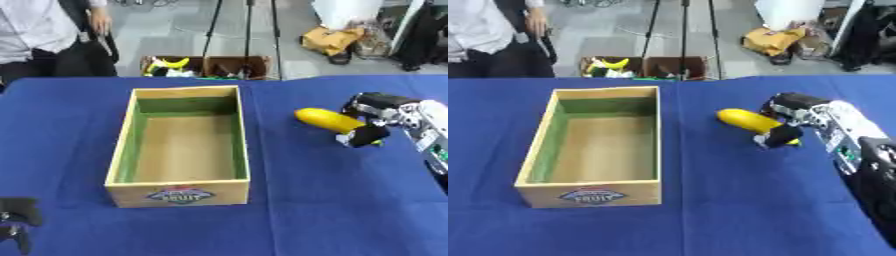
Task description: Pick up objects on the table and place them in the box.
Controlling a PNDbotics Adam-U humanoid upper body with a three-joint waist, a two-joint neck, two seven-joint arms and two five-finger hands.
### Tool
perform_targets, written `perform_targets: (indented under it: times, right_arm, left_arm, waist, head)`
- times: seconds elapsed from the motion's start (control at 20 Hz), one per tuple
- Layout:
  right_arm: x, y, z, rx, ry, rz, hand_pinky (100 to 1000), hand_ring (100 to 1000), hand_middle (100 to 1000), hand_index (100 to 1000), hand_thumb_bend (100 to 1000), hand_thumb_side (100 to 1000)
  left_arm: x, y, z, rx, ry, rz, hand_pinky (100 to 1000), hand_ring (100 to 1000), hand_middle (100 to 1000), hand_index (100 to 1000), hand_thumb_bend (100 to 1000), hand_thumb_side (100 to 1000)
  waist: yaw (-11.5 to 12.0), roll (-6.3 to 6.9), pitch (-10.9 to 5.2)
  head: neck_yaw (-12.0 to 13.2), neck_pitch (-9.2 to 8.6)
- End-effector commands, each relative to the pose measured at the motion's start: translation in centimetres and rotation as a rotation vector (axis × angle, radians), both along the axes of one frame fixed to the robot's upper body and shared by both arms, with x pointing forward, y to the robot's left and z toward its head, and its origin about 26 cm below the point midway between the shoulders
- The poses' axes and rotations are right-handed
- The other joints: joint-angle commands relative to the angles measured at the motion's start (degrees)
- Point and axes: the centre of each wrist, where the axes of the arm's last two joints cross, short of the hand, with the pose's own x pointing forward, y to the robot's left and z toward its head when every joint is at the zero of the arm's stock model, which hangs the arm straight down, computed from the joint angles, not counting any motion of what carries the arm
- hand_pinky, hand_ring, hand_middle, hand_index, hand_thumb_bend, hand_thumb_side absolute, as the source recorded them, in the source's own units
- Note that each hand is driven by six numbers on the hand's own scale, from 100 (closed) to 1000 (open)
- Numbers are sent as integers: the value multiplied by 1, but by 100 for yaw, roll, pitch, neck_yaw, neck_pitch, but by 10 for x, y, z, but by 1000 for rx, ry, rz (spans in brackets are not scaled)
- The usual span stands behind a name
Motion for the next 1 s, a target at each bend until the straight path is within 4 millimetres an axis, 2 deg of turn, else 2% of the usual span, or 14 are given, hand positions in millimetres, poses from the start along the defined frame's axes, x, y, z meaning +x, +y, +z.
perform_targets:
  times: [0.05,0.55,1.0]
  right_arm:
    - [-4,-8,22,2,-61,-12,561,718,529,618,100,597]
    - [-4,-7,25,6,-86,-13,556,715,521,608,100,639]
    - [-6,-7,38,4,-122,-7,554,713,518,603,100,690]
  left_arm:
    - [-1,3,8,26,-26,-3,286,531,504,664,100,1000]
    - [-1,3,8,28,-24,-4,285,532,504,664,100,1000]
    - [-1,3,8,33,-22,-6,286,532,505,665,100,1000]
  waist:
    - [-5,-5,-131]
    - [-18,-11,-137]
    - [-41,-25,-156]
  head:
    - [0,-79]
    - [-1,-83]
    - [12,-68]
